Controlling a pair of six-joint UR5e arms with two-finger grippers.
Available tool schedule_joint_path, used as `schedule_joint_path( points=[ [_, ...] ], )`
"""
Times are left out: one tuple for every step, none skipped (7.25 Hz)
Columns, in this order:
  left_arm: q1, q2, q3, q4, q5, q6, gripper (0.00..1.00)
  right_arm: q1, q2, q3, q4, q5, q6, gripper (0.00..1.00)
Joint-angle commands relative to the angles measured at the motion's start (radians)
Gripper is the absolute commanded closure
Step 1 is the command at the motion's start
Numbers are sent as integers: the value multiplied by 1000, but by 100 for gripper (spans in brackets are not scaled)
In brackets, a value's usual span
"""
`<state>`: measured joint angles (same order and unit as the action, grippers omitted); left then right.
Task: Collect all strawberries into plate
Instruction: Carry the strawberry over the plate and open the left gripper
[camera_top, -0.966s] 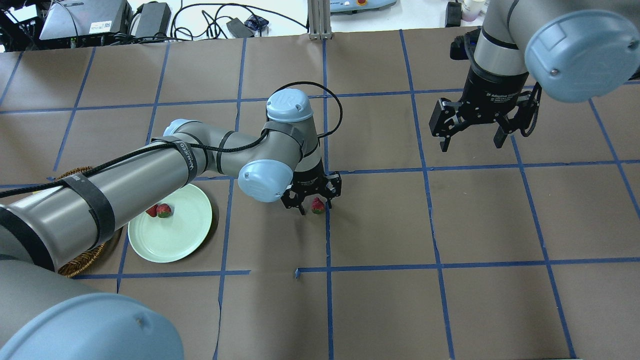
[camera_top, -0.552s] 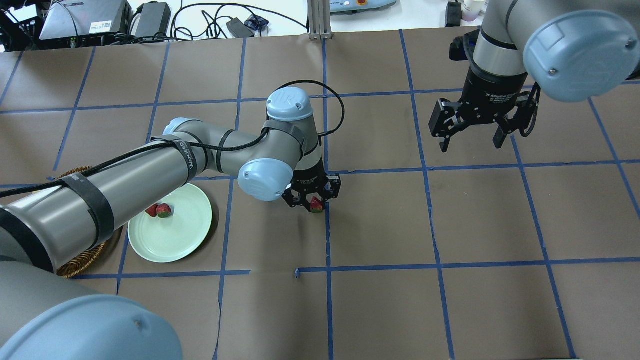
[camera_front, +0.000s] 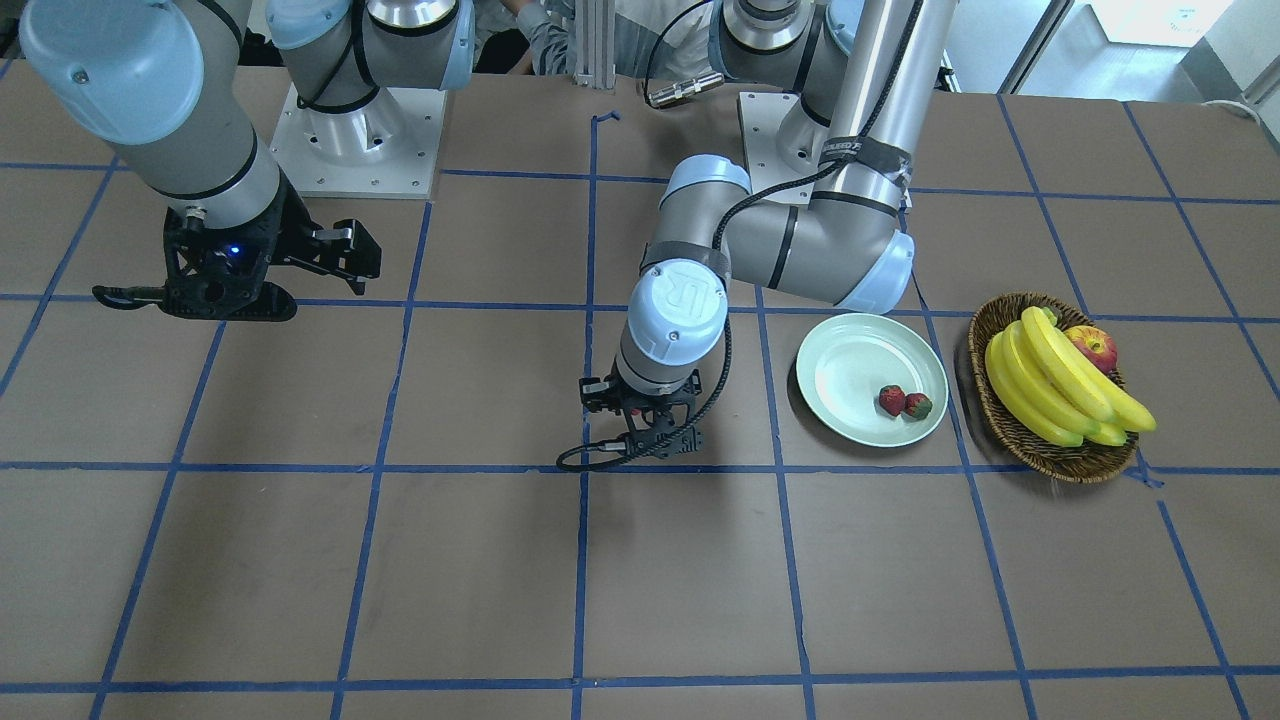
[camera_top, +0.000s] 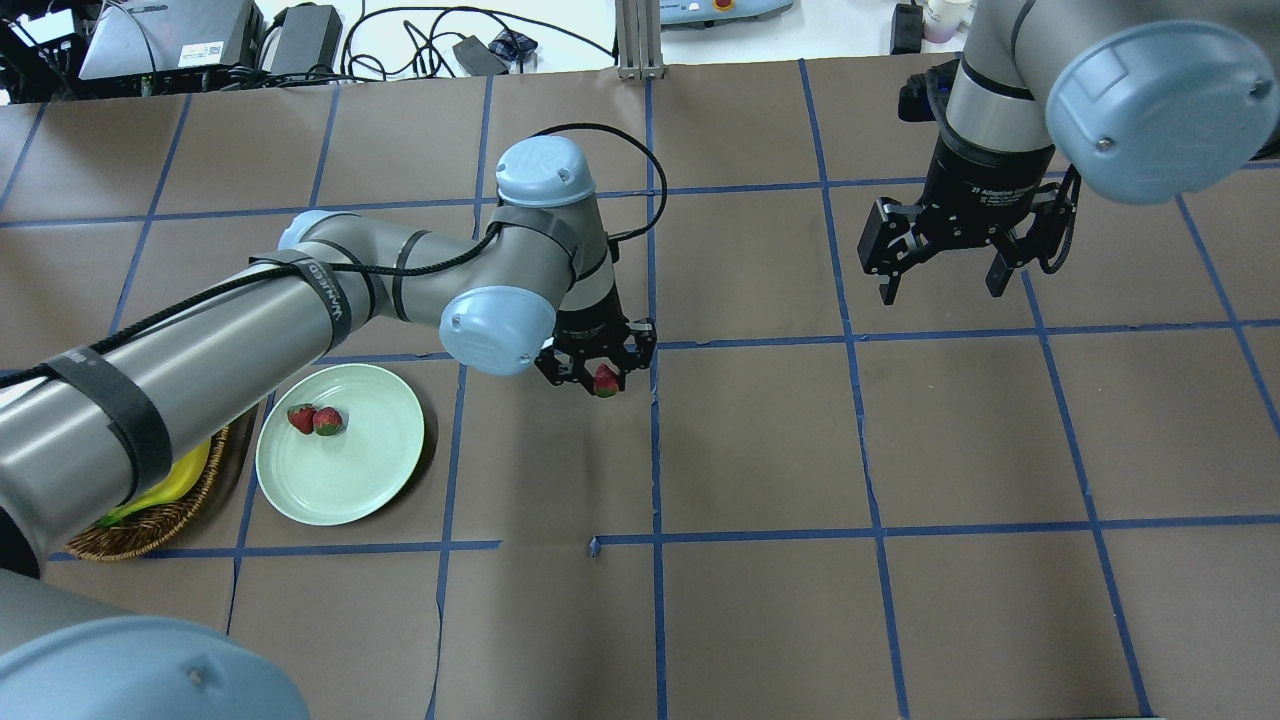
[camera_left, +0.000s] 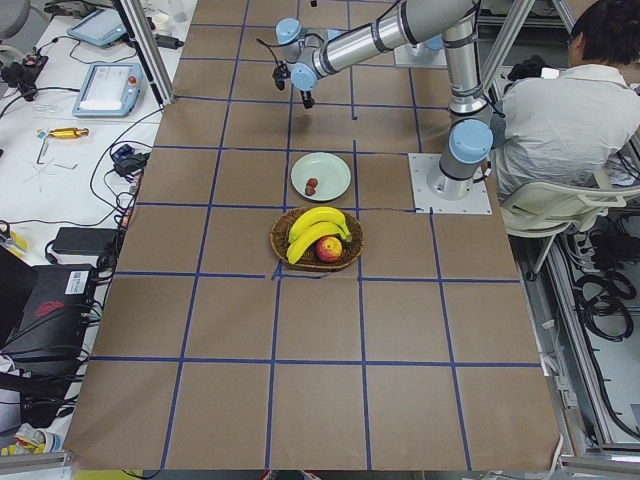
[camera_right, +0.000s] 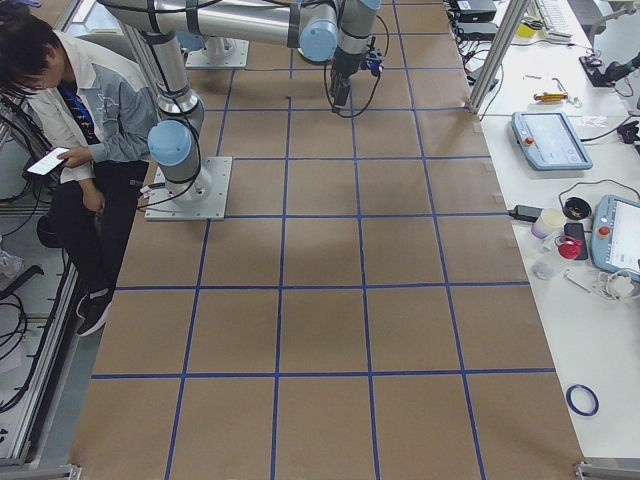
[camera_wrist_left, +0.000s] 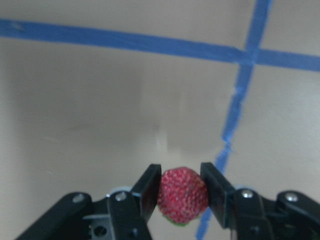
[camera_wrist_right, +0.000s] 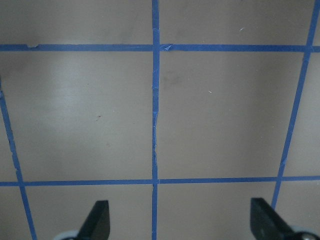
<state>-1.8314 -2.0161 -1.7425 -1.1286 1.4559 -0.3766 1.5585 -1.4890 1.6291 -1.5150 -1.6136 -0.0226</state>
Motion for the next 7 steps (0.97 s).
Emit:
schedule_joint_path(
  points=[
    [131, 36, 1, -106, 85, 240, 100, 0, 0, 0, -2, -2, -2, 0],
    [192, 46, -8, -162, 191, 365, 100, 0, 0, 0, -2, 1, 4, 0],
    [240, 59, -12, -222, 223, 465, 100, 0, 0, 0, -2, 0, 3, 0],
    [265, 60, -18, -238, 266, 607, 100, 0, 0, 0, -2, 1, 3, 0],
    [280, 62, -46, -247, 323, 704, 100, 0, 0, 0, -2, 1, -2, 0],
    [284, 57, -69, -231, 317, 700, 27, 0, 0, -2, -2, 1, 1, 0],
    [284, 57, -77, -231, 325, 715, 5, 0, 0, 0, -2, 1, 6, 0]
  ],
)
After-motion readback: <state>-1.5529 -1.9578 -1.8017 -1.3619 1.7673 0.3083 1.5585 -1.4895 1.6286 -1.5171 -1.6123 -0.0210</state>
